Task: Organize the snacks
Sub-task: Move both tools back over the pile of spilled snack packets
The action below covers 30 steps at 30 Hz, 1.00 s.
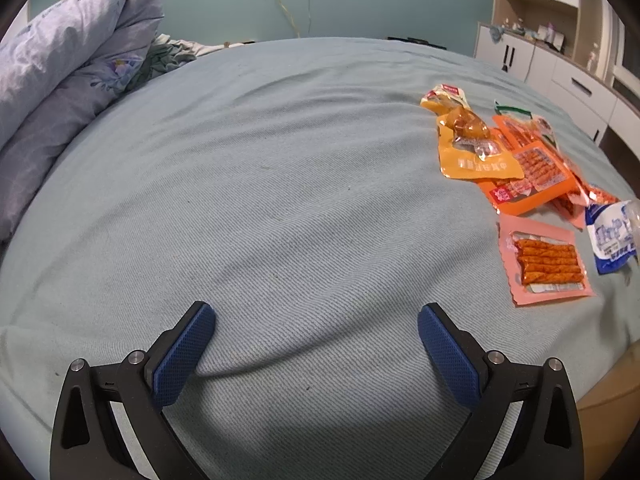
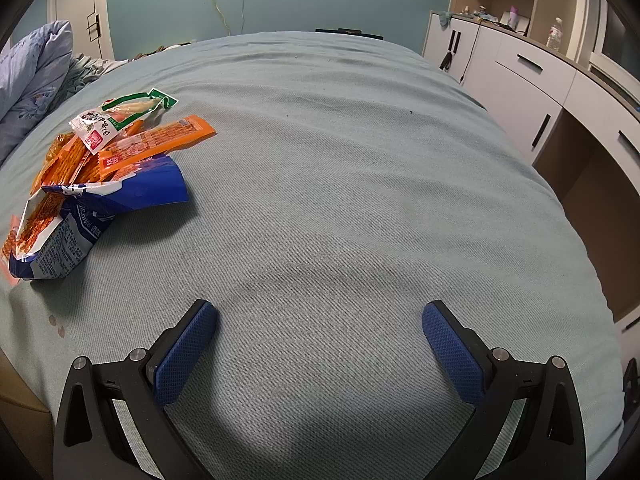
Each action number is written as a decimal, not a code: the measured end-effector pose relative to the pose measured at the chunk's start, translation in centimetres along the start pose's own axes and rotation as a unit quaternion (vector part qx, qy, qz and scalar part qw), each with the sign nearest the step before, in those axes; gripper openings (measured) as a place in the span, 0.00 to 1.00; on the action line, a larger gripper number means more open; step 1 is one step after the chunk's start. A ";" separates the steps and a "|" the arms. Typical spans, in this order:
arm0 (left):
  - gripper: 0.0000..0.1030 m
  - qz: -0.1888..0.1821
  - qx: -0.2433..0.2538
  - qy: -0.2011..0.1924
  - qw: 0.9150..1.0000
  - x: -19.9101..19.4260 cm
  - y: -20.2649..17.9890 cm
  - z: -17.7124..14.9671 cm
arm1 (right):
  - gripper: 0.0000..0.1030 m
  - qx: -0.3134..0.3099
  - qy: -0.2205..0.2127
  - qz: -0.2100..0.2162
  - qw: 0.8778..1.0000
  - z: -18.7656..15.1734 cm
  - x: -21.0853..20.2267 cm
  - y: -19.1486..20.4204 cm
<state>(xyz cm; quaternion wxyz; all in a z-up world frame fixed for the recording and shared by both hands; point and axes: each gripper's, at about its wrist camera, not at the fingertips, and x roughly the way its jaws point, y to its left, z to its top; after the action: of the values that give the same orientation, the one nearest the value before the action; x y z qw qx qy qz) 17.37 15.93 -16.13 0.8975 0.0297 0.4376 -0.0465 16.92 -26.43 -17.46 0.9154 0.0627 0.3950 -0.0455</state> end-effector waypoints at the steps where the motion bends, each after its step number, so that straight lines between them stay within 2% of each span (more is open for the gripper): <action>1: 1.00 -0.001 -0.001 0.000 1.000 0.0 0.1 0.0 | 1.00 0.000 0.000 0.000 1.000 0.0 0.0 0.0; 3: 1.00 -0.003 -0.001 0.004 1.000 0.3 0.0 0.1 | 1.00 0.000 0.000 0.000 1.000 0.0 0.0 0.0; 7: 1.00 -0.041 -0.030 -0.003 0.999 0.3 1.2 0.1 | 1.00 0.000 0.000 -0.002 1.000 0.0 0.0 0.0; 11: 1.00 0.016 0.014 0.003 1.000 0.3 -0.9 0.2 | 1.00 -0.001 0.003 -0.006 1.000 0.1 0.2 0.1; 15: 1.00 0.006 0.005 0.003 1.000 0.4 -0.5 0.3 | 1.00 0.000 0.010 -0.008 1.000 0.6 0.4 0.2; 18: 1.00 0.020 0.016 0.004 1.000 0.4 -1.0 0.3 | 1.00 -0.007 0.017 -0.002 1.000 1.0 0.6 0.2; 21: 1.00 0.012 0.010 0.013 1.000 0.6 -1.0 1.0 | 1.00 -0.026 0.057 0.000 0.998 2.4 1.2 0.3; 24: 1.00 -0.014 0.001 0.039 0.999 0.7 -1.4 2.1 | 1.00 0.005 0.117 -0.006 0.993 3.7 1.6 0.1; 26: 1.00 0.008 0.015 0.065 0.998 0.9 -2.2 2.5 | 1.00 0.007 0.146 -0.025 0.989 4.8 1.3 0.5; 28: 1.00 0.033 0.038 0.090 0.995 0.8 -3.3 3.3 | 1.00 0.000 0.117 -0.050 0.992 5.5 -0.6 1.4; 30: 1.00 0.077 0.081 0.090 0.990 0.2 -4.5 3.9 | 1.00 -0.011 0.082 -0.058 0.995 6.3 -3.2 2.8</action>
<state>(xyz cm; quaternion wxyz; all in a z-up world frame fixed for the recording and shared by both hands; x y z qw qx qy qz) 20.08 11.11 -13.98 0.8497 0.1399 0.5082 -0.0097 19.65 -24.51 -10.66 0.8765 0.0332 0.4719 -0.0887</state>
